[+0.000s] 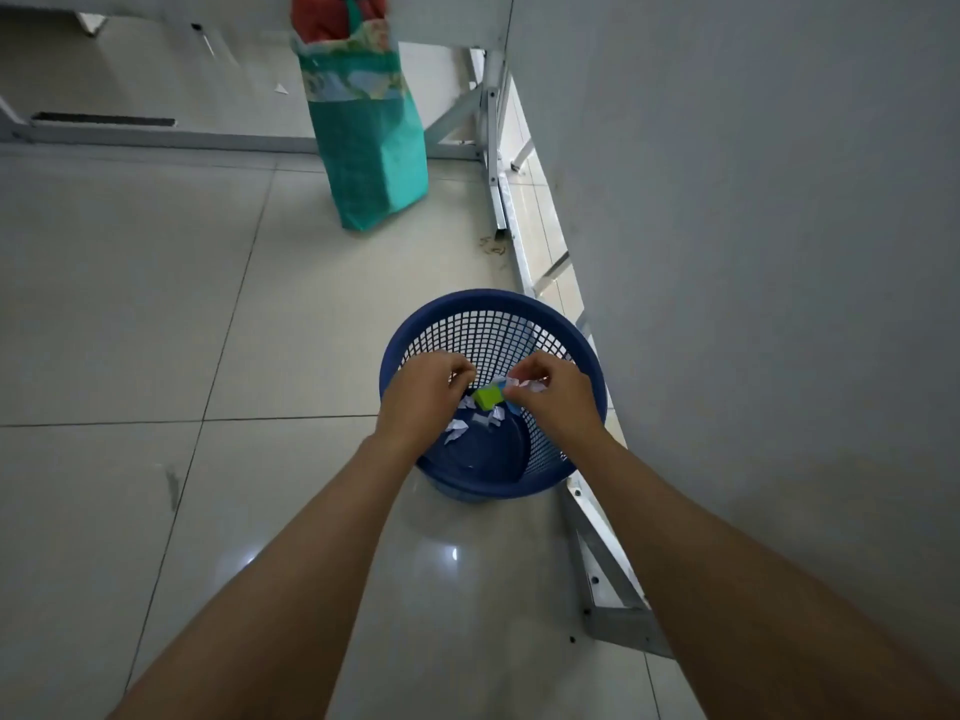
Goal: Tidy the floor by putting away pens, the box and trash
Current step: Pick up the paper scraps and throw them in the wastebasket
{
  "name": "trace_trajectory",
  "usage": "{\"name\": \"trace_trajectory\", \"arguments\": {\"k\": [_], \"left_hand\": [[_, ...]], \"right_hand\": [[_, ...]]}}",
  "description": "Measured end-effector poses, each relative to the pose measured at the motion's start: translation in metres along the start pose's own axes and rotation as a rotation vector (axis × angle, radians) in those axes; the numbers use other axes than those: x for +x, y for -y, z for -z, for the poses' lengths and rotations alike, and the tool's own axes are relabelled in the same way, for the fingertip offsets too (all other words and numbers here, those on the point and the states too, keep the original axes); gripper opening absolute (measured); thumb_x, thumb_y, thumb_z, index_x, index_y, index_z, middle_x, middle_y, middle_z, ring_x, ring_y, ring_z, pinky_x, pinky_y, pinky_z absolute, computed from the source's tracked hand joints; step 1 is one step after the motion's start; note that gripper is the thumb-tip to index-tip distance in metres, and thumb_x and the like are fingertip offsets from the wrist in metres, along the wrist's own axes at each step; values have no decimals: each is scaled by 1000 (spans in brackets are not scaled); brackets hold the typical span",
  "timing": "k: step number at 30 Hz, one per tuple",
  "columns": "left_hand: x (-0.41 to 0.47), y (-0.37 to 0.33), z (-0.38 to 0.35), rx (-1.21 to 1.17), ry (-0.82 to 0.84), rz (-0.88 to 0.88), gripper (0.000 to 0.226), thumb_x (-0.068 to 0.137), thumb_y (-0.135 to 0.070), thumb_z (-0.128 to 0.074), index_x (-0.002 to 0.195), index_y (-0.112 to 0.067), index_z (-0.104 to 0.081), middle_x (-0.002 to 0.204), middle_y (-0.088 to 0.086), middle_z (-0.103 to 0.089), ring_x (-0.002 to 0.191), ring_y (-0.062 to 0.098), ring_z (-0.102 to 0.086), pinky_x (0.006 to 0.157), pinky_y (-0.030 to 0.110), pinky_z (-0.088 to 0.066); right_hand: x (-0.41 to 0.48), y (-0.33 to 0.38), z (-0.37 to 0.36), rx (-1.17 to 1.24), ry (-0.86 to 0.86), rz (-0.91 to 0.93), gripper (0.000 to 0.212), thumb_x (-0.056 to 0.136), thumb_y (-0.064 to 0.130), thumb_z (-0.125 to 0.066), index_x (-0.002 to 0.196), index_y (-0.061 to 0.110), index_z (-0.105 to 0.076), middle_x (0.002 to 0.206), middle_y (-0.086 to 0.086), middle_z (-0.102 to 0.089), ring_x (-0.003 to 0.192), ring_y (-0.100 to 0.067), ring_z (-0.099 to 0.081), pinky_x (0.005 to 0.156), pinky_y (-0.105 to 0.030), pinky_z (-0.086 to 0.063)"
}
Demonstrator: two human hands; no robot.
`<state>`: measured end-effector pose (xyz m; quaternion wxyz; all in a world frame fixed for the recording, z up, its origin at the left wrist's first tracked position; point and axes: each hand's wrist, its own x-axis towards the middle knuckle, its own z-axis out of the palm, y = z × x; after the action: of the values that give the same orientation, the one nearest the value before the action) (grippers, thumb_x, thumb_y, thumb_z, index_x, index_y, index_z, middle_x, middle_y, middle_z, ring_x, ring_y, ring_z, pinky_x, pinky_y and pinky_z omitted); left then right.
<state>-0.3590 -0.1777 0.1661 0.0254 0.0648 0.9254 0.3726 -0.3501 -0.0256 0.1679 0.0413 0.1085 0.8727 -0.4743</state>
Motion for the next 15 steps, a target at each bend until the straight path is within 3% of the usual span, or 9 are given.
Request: {"name": "trace_trajectory", "arguments": {"k": [4, 15], "left_hand": [[-11, 16, -3, 257, -35, -127, 23, 93, -21, -47, 100, -10, -66, 106, 8, -68, 103, 25, -56, 91, 38, -40], [-18, 23, -14, 313, -132, -149, 22, 93, -20, -48, 97, -7, -66, 101, 10, -68, 101, 27, -59, 97, 38, -36]], "right_hand": [[-5, -9, -5, -138, 14, 36, 23, 83, 17, -67, 103, 9, -67, 114, -10, -66, 104, -24, -60, 89, -31, -47], [-12, -16, 1, -154, -67, 74, 27, 87, 20, -61, 112, 9, -62, 119, -8, -65, 109, -23, -59, 93, -32, -46]]}}
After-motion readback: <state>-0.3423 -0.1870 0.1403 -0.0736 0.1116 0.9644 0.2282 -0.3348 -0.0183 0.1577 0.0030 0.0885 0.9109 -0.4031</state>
